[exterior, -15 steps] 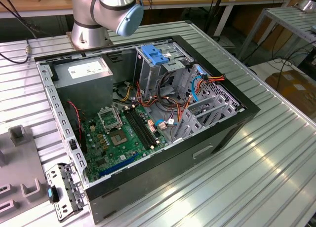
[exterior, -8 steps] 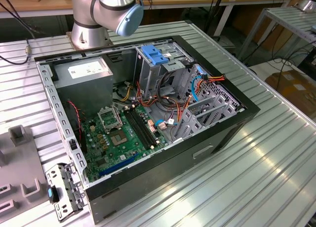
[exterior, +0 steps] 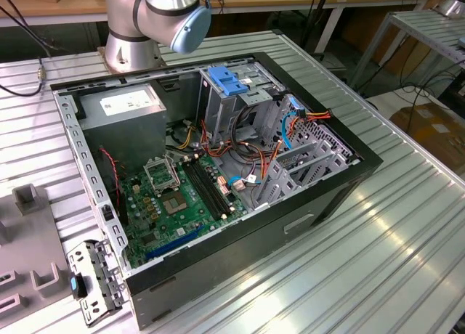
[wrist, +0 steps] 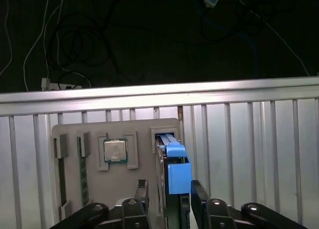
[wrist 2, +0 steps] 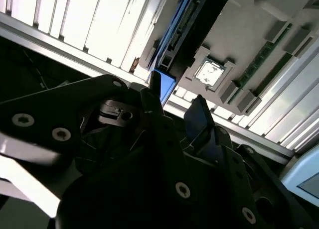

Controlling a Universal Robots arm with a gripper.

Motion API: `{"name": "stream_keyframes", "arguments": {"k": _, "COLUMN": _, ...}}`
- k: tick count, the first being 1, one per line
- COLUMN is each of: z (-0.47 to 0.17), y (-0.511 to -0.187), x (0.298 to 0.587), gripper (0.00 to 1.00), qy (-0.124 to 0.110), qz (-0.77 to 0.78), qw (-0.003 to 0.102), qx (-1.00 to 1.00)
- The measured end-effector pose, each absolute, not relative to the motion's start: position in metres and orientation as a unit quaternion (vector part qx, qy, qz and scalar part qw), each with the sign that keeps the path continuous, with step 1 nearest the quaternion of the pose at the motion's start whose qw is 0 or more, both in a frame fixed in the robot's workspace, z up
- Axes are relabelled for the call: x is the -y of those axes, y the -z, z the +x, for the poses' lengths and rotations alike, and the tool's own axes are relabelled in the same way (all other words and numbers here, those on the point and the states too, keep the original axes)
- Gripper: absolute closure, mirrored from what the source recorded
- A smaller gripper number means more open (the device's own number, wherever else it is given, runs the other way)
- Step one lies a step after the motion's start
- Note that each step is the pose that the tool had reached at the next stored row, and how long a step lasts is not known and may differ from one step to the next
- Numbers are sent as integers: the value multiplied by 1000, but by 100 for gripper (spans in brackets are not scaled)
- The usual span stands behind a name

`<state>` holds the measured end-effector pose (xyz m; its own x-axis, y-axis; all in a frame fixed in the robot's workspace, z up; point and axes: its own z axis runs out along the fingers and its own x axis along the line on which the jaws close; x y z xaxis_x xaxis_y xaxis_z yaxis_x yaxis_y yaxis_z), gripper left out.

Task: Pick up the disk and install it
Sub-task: 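Pick up the disk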

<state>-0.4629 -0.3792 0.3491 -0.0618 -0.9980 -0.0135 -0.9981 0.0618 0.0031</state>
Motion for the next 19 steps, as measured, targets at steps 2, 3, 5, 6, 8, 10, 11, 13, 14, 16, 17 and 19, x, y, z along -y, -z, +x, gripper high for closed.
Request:
{"name": "stream_keyframes", "arguments": {"k": 2, "z": -463, "y": -346, "x": 379, "gripper": 48, "qy": -6, "qz": -686, "qw": 4, "qx": -728}}
{"name": "stream_keyframes", "arguments": {"k": 3, "z": -464, "y": -344, "x": 379, "gripper": 48, "qy": -7, "qz": -686, "qw": 5, "qx": -728}}
{"name": "stream_keyframes", "arguments": {"k": 5, "z": -464, "y": -337, "x": 379, "gripper": 42, "qy": -7, "qz": -687, "qw": 5, "qx": -727}}
{"name": "stream_keyframes", "arguments": {"k": 6, "z": -465, "y": -334, "x": 379, "gripper": 42, "qy": -7, "qz": -687, "qw": 5, "qx": -727}}
{"name": "stream_keyframes", "arguments": {"k": 8, "z": -466, "y": -331, "x": 379, "gripper": 42, "qy": -7, "qz": -687, "qw": 5, "qx": -727}}
{"name": "stream_keyframes", "arguments": {"k": 10, "z": -467, "y": -325, "x": 379, "gripper": 42, "qy": -7, "qz": -687, "qw": 5, "qx": -727}}
{"name": "stream_keyframes", "arguments": {"k": 11, "z": -468, "y": -323, "x": 379, "gripper": 42, "qy": -7, "qz": -687, "qw": 5, "qx": -727}}
{"name": "stream_keyframes", "arguments": {"k": 13, "z": -468, "y": -318, "x": 378, "gripper": 42, "qy": -7, "qz": -687, "qw": 5, "qx": -727}}
{"name": "stream_keyframes", "arguments": {"k": 14, "z": -468, "y": -316, "x": 378, "gripper": 42, "qy": -7, "qz": -686, "qw": 5, "qx": -727}}
{"name": "stream_keyframes", "arguments": {"k": 16, "z": -468, "y": -313, "x": 375, "gripper": 42, "qy": -7, "qz": -686, "qw": 5, "qx": -727}}
{"name": "stream_keyframes", "arguments": {"k": 17, "z": -468, "y": -311, "x": 373, "gripper": 42, "qy": -7, "qz": -686, "qw": 5, "qx": -728}}
{"name": "stream_keyframes", "arguments": {"k": 19, "z": -468, "y": -309, "x": 371, "gripper": 42, "qy": -7, "qz": -686, "qw": 5, "qx": -728}}
